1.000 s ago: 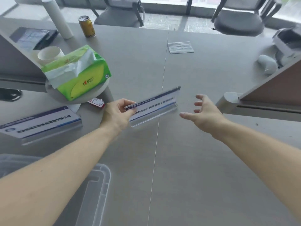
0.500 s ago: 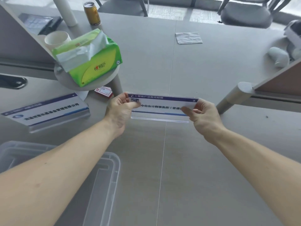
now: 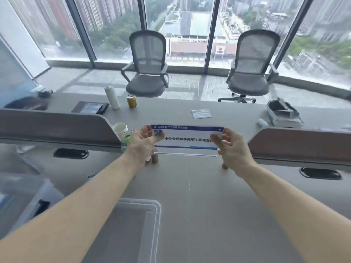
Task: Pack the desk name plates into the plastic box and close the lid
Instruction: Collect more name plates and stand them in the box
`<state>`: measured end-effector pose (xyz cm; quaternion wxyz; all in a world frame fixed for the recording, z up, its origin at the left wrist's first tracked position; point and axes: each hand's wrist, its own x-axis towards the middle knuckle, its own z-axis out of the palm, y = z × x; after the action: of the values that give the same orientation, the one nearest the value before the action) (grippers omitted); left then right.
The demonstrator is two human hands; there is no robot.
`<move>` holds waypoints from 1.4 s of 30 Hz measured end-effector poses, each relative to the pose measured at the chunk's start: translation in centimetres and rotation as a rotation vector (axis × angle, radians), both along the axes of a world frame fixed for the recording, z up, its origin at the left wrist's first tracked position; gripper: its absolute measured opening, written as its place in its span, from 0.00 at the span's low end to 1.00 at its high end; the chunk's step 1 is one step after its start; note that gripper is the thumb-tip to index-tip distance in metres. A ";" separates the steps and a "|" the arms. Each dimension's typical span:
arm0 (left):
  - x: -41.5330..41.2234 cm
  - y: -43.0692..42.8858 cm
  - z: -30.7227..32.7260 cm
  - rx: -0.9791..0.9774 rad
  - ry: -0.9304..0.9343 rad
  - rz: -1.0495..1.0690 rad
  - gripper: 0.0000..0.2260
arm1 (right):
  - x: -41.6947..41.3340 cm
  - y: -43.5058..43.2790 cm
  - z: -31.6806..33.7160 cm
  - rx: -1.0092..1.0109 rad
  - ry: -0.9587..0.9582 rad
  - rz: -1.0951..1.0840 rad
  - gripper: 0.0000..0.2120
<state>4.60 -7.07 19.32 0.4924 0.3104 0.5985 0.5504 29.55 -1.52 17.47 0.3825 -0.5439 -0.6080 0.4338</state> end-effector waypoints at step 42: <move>-37.9 -27.0 15.4 -0.117 1.648 -0.271 0.05 | -46.0 -23.4 7.9 0.124 0.017 0.351 0.11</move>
<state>-33.33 -34.11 34.76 -0.0254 0.6566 0.7521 0.0516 -16.44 -24.92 25.38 0.3389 -0.4012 -0.7159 0.4601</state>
